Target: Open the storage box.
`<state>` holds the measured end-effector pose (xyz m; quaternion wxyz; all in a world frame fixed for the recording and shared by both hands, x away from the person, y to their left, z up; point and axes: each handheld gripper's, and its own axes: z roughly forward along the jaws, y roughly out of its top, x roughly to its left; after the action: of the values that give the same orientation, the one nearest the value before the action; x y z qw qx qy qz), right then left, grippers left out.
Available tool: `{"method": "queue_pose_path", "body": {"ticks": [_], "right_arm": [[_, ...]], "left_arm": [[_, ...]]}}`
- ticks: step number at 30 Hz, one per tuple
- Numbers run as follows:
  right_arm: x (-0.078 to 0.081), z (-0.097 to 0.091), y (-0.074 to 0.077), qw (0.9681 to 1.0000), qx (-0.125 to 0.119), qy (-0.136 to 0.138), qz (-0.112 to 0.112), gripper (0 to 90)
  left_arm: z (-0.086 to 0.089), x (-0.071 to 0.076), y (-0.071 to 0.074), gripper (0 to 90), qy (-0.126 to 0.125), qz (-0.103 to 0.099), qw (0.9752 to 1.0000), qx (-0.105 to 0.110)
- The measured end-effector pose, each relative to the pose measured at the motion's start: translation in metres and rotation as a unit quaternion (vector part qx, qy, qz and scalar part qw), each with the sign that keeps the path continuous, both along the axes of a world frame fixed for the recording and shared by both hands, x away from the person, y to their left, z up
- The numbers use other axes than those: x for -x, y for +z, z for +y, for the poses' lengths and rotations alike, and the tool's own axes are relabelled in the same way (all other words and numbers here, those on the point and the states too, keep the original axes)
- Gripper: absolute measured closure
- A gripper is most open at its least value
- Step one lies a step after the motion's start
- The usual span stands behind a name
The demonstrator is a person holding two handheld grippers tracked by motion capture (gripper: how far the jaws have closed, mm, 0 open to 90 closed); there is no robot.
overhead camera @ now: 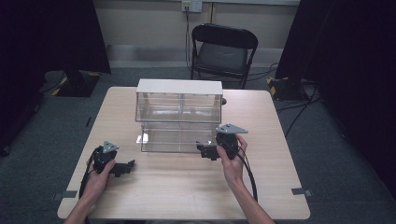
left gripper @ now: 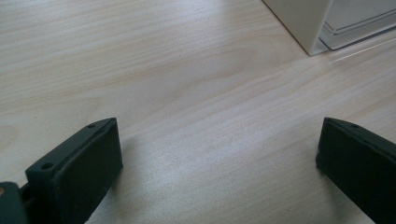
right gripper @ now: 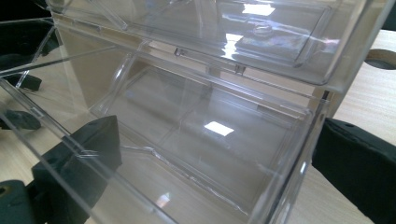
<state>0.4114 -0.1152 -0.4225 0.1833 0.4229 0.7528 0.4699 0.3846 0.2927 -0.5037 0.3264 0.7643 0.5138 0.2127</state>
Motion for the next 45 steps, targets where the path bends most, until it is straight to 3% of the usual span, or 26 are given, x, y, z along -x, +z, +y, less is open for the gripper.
{"method": "queue_pose_path", "body": {"ticks": [9,17,27,32,45], "right_arm": [[-0.001,0.000,0.002,0.9999,-0.001,-0.003,-0.011,2.5],[-0.003,-0.003,0.003,0.9998,-0.011,-0.017,-0.009,9.2],[-0.003,-0.005,0.004,0.9998,-0.016,-0.015,-0.003,10.5],[-0.002,-0.007,0.010,0.9992,-0.026,-0.026,-0.015,15.5],[-0.004,-0.006,0.012,0.9991,-0.028,-0.025,-0.017,15.3]], "left_arm": [[0.000,0.000,0.000,0.0,0.000,0.000,1.0000,0.000],[0.000,0.000,0.000,0.0,0.000,0.000,1.0000,0.000],[0.000,0.000,0.000,0.0,0.000,0.000,1.0000,0.000],[0.000,0.000,0.000,0.0,0.000,0.000,1.0000,0.000],[0.000,0.000,0.000,0.0,0.000,0.000,1.0000,0.000]]}}
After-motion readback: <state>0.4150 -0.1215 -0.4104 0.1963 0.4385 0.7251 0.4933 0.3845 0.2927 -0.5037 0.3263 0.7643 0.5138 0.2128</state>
